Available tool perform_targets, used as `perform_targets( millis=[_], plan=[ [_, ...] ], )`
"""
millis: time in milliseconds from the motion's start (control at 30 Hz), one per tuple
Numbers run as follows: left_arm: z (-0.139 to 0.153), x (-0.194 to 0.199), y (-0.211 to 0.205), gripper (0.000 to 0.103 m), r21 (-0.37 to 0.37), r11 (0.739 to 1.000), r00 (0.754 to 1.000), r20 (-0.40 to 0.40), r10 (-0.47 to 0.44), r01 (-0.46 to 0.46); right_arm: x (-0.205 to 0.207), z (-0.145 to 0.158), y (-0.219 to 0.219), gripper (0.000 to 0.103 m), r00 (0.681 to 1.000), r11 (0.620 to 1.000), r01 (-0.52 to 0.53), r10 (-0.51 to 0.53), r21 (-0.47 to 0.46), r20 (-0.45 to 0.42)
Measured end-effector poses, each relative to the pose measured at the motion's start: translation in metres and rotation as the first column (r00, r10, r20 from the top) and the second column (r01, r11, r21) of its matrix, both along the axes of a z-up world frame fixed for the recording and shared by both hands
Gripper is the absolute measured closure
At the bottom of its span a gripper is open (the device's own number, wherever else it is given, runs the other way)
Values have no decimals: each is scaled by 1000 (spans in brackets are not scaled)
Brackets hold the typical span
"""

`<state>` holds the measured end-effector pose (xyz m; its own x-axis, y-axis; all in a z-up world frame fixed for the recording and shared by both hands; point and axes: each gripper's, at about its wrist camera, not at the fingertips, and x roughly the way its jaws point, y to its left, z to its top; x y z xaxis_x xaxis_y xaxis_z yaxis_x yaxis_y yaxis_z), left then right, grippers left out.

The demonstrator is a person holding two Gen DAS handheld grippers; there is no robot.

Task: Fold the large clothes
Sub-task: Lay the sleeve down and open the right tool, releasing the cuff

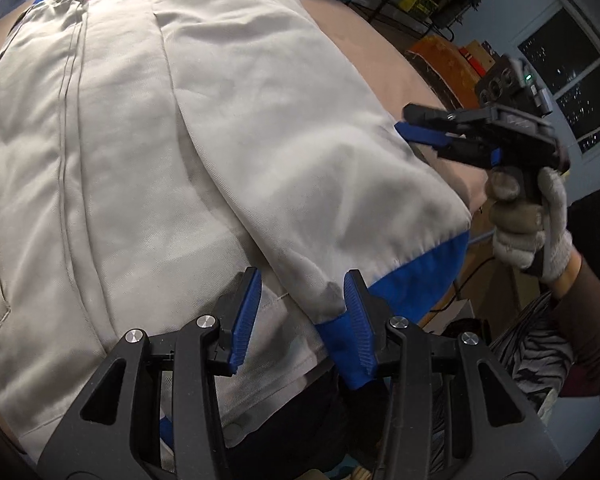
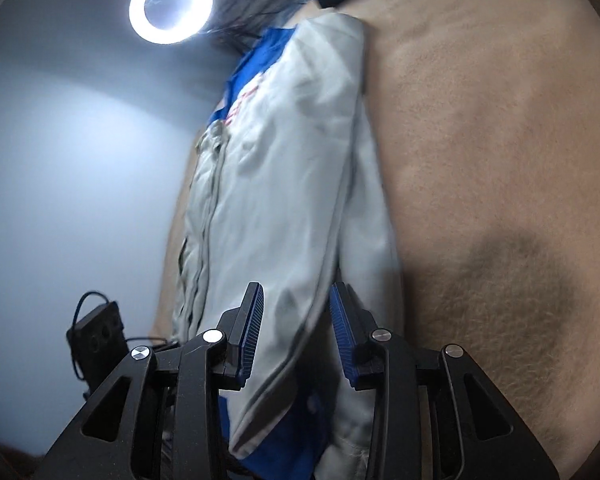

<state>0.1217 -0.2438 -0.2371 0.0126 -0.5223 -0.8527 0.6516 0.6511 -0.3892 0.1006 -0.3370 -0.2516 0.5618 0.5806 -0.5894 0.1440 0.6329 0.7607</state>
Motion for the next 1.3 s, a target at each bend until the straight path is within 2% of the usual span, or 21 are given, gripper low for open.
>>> perform_targets(
  millis=[100, 200, 267, 300, 333, 433, 467, 533, 567, 600, 633, 667, 733, 867, 900, 967, 1000, 1067, 1100, 1200, 1300],
  plan=[
    [0, 0, 2, 59, -2, 1000, 1000, 10, -2, 2, -12, 15, 13, 69, 997, 997, -68, 69, -35, 29],
    [1, 9, 11, 59, -21, 999, 999, -10, 31, -31, -30, 33, 35, 69, 982, 977, -172, 181, -123, 62],
    [2, 17, 14, 59, -38, 998, 998, -24, 51, -52, -40, 39, 51, 54, 966, 957, -233, 248, -172, 72],
    [4, 20, 15, 59, -46, 997, 998, -26, 61, -62, -44, 40, 63, 47, 955, 939, -266, 287, -218, 70],
    [6, 22, 15, 59, -51, 996, 997, -26, 66, -67, -50, 40, 70, 46, 947, 920, -289, 315, -266, 58],
    [9, 26, 18, 59, -67, 995, 997, -26, 77, -78, -55, 30, 105, 46, 920, 796, -362, 389, -486, -47],
    [10, 27, 19, 59, -68, 994, 997, -24, 80, -81, -55, 25, 113, 46, 913, 758, -379, 401, -531, -79],
    [12, 27, 20, 59, -67, 994, 996, -21, 86, -87, -54, 15, 121, 51, 903, 719, -404, 412, -566, -121],
    [12, 26, 20, 59, -68, 994, 996, -21, 86, -87, -52, 14, 121, 73, 906, 729, -401, 406, -555, -122],
    [13, 26, 21, 59, -70, 994, 996, -20, 87, -88, -51, 14, 113, 84, 915, 766, -385, 389, -515, -107],
    [14, 25, 21, 59, -74, 993, 996, -20, 87, -88, -51, 18, 99, 99, 929, 842, -357, 366, -405, -58],
    [15, 24, 21, 59, -80, 993, 996, -22, 84, -86, -53, 22, 81, 99, 942, 919, -324, 336, -225, 14],
    [17, 22, 22, 59, -87, 993, 997, -25, 79, -81, -60, 27, 50, 99, 967, 974, -227, 225, 3, 119],
    [12, 19, 16, 59, -73, 995, 997, -39, 61, -64, -68, 8, 20, 96, 983, 971, -182, 174, 156, 64],
    [10, 18, 14, 59, -66, 996, 998, -43, 56, -59, -68, 4, 20, 95, 982, 973, -190, 187, 130, 35],
    [10, 16, 11, 59, -65, 997, 998, -44, 43, -46, -68, 4, 26, 92, 972, 972, -231, 229, -34, -45],
    [11, 15, 10, 59, -69, 997, 998, -44, 37, -40, -69, 7, 30, 86, 966, 962, -256, 251, -92, -66],
    [12, 14, 9, 59, -78, 996, 998, -55, 30, -35, -70, 16, 35, 83, 961, 940, -277, 268, -198, -69],
    [12, 14, 9, 59, -84, 996, 997, -65, 31, -36, -70, 20, 33, 79, 962, 939, -273, 267, -209, -57],
    [8, 16, 6, 59, -92, 995, 994, -97, 40, -49, -64, 33, 19, 58, 975, 955, -212, 220, -210, 16],
    [2, 13, 0, 59, -76, 996, 994, -101, 41, -49, -44, 37, -5, 56, 990, 977, -106, 120, -184, 69]
  ],
)
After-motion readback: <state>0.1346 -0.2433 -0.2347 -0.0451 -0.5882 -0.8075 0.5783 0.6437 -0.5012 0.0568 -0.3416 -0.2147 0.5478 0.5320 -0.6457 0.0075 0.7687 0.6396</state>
